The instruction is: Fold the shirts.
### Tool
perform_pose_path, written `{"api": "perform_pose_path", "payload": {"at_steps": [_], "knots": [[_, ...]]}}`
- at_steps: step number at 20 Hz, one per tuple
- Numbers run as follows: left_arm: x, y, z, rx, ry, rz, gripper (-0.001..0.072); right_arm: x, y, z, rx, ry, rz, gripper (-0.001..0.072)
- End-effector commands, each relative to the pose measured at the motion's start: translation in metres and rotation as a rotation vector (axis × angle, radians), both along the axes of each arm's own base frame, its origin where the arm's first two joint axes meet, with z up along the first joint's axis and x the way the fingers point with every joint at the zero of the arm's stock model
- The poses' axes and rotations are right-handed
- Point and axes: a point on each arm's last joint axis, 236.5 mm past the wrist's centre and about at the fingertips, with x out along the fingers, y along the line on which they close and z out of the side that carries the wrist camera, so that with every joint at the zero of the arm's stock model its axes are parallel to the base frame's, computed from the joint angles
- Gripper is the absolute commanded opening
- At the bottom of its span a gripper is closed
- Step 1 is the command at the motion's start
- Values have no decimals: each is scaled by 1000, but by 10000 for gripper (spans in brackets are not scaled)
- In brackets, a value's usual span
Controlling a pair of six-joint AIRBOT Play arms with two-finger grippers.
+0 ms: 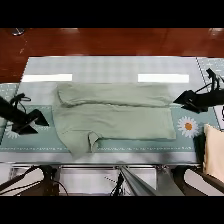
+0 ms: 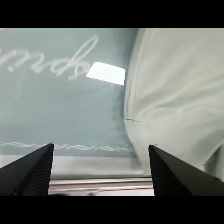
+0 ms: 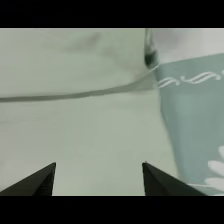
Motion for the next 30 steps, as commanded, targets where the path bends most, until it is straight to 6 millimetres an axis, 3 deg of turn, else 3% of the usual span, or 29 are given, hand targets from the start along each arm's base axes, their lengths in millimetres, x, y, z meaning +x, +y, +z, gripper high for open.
{"api": "perform_pose_path", "payload": {"at_steps": [1, 3, 6, 10, 11, 13, 14, 15, 16, 17, 18, 20, 22, 26, 30], "knots": [[-14, -31, -25, -121, -115, 221, 704, -15, 39, -2, 160, -79, -48, 620], [-18, -54, -32, -178, -143, 231, 704, -16, 40, -4, 169, -76, -53, 620], [-32, -72, -47, -187, -116, 198, 703, -13, 40, -3, 175, -81, -66, 620], [-17, -104, -51, -248, -219, 179, 702, -1, 43, 7, 226, -111, -125, 620], [-23, -112, -56, -243, -213, 147, 701, 4, 39, 9, 216, -127, -135, 620], [-35, -124, -60, -249, -193, 87, 693, 2, 3, 6, 119, -103, -178, 620], [-37, -126, -59, -256, -199, 57, 540, -9, -21, 0, 60, -57, -204, 620], [-38, -127, -58, -263, -194, 53, 194, -29, -46, -12, -3, 22, -232, 620], [-39, -128, -56, -270, -197, 40, 21, -59, -67, -27, -68, 142, -258, 620], [-38, -129, -55, -275, -207, 25, 18, -90, -79, -40, -113, 265, -277, 620], [-36, -128, -54, -273, -217, 17, 18, -120, -80, -51, -131, 376, -267, 619], [-30, -128, -50, -274, -231, 20, 18, -147, -53, -63, -50, 472, -219, 619], [-25, -130, -47, -288, -247, 31, 19, -144, -26, -72, 53, 437, -203, 620], [-23, -131, -46, -294, -250, 39, 19, -124, -15, -80, 130, 386, -236, 619], [-22, -130, -46, -289, -254, 42, 19, -108, 9, -99, 127, 392, -148, 619]]}}
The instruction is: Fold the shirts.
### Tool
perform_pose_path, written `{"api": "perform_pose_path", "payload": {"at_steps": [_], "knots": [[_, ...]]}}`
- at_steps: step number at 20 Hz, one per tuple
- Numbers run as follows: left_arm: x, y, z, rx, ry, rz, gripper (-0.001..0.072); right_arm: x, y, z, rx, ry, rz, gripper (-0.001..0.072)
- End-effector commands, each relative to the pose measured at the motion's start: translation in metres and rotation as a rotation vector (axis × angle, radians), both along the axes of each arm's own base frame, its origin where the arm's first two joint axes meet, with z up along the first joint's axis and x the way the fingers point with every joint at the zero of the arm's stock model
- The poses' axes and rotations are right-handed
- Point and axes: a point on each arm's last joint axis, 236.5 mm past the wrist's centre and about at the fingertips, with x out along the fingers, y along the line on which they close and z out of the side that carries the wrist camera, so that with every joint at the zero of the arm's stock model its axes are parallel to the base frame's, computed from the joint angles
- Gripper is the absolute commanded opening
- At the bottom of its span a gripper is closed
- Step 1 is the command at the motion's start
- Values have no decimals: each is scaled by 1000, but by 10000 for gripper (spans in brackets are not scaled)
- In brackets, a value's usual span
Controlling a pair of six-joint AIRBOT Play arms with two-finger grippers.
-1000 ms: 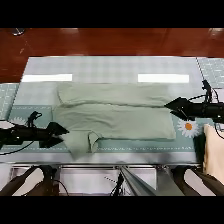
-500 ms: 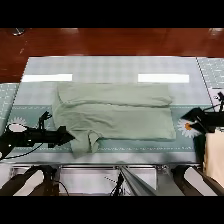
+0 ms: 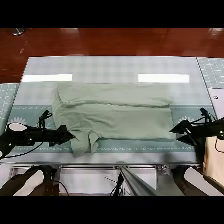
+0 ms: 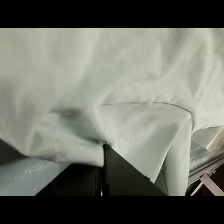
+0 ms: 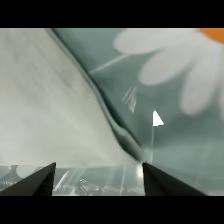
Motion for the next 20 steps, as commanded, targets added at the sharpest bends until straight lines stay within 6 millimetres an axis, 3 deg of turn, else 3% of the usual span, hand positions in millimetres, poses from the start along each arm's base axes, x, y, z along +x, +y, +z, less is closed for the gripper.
{"api": "perform_pose_path", "payload": {"at_steps": [1, 3, 4, 5, 6, 7, 10, 14, 20], "knots": [[1, -2, 2, -12, -1, 1, 19, 21, 21, -15, 14, -27, 41, 619], [1, -2, 2, -12, -3, 4, 19, 43, 31, -13, 30, -69, 37, 615], [3, -3, 4, -17, -7, 9, 19, 53, 33, -10, 26, -95, 40, 549], [6, -2, 6, -17, -14, 9, 19, 62, 33, -6, 14, -120, 54, 366], [11, -2, 10, -18, -28, 3, 19, 68, 34, 1, 11, -142, 81, 91], [19, -1, 18, -21, -55, -16, 19, 73, 33, 9, 14, -162, 109, 22], [55, 11, 63, -37, -180, -62, 19, 87, 20, 31, -30, -196, 177, 22], [121, 41, 109, 24, -312, 12, 18, 133, 10, 60, -56, -321, 133, 22], [211, 23, 110, -8, -279, -49, 19, 199, 5, 76, 7, -414, 61, 22]]}}
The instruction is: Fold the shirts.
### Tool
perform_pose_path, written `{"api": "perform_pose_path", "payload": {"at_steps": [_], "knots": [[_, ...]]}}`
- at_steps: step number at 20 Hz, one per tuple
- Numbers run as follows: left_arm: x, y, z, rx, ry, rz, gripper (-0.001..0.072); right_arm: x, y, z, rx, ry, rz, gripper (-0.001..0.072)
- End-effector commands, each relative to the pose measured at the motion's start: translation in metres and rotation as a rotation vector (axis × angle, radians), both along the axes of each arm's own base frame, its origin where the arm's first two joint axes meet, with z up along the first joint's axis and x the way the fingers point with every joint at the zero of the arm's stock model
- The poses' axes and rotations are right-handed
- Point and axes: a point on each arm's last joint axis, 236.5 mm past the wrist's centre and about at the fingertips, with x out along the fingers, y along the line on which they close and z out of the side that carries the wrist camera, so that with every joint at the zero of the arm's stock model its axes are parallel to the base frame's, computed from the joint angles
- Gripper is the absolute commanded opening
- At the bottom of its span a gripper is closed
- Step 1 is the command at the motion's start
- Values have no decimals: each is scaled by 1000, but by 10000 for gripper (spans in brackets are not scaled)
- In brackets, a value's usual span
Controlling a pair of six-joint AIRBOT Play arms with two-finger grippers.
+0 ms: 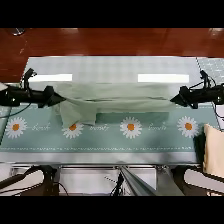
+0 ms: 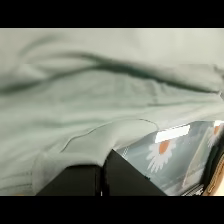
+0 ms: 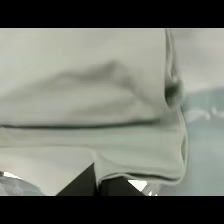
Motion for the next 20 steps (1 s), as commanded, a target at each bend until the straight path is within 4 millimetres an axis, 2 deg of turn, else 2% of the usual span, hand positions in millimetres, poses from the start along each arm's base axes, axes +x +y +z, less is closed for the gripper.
{"api": "perform_pose_path", "payload": {"at_steps": [1, 4, 8, 10, 13, 14, 15, 16, 18, 20], "knots": [[58, -8, -1, -18, 29, 2, 19, 40, -6, 8, 34, -53, -31, 22], [95, -11, -9, -46, 69, -21, 19, 65, -10, 6, 59, -75, -39, 22], [137, -3, -14, -68, 87, 3, 19, 92, -14, 0, 94, -90, -50, 22], [149, -2, -21, -69, 83, -1, 18, 101, -15, -10, 109, -82, -63, 22], [153, -3, -40, -74, 112, -7, 21, 110, -9, -32, 107, -69, -75, 25], [153, -3, -45, -76, 123, -8, 163, 113, -6, -37, 99, -71, -78, 203], [150, -3, -46, -80, 133, -16, 537, 117, -5, -38, 97, -81, -84, 567], [148, 2, -43, -84, 141, -18, 701, 119, -4, -33, 94, -99, -65, 619], [135, 38, -31, -45, 175, -26, 701, 117, -20, -14, 93, -105, -31, 619], [107, 105, -22, 106, 237, 9, 700, 105, -46, 4, 88, -90, -7, 619]]}}
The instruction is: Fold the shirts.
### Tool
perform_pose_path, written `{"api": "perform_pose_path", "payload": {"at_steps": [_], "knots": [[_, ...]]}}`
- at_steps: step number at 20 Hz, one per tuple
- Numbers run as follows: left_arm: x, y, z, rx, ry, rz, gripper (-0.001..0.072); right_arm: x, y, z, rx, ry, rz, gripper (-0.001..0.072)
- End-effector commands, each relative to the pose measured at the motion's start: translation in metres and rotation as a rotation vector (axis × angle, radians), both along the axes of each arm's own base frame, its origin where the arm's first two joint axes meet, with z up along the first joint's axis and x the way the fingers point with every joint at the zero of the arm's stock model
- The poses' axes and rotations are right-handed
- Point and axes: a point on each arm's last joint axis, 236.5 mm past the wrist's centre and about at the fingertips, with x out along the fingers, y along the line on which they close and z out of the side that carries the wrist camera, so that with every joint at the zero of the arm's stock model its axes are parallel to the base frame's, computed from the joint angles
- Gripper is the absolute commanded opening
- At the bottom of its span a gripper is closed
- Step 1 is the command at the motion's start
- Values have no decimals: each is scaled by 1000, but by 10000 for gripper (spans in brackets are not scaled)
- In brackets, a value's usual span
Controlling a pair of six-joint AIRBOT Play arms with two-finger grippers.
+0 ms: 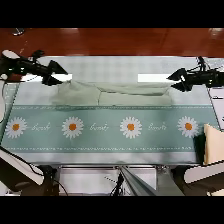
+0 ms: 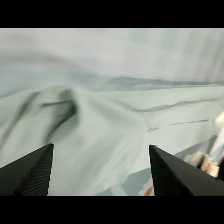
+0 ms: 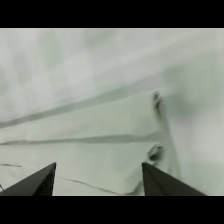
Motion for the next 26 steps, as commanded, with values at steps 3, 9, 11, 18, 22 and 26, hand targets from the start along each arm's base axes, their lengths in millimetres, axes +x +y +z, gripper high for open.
{"api": "perform_pose_path", "payload": {"at_steps": [3, 9, 11, 18, 22, 26], "knots": [[-66, 154, 28, 381, 116, 170, 700, -42, -54, 3, -29, 134, 7, 619], [-77, 98, 101, 445, -397, 343, 700, -59, 1, -55, -2, 242, 120, 619], [-104, 42, 93, 408, -430, 241, 700, -57, 26, -66, -4, 250, 166, 619], [-132, -80, 53, 307, -387, -56, 19, -57, 47, -31, -19, 189, 268, 22], [-144, -168, 44, 267, -477, -326, 18, -97, 18, 37, -250, 76, 336, 22], [-140, -277, 12, 229, -452, -515, 16, -144, 35, 103, -315, -73, 286, 22]]}}
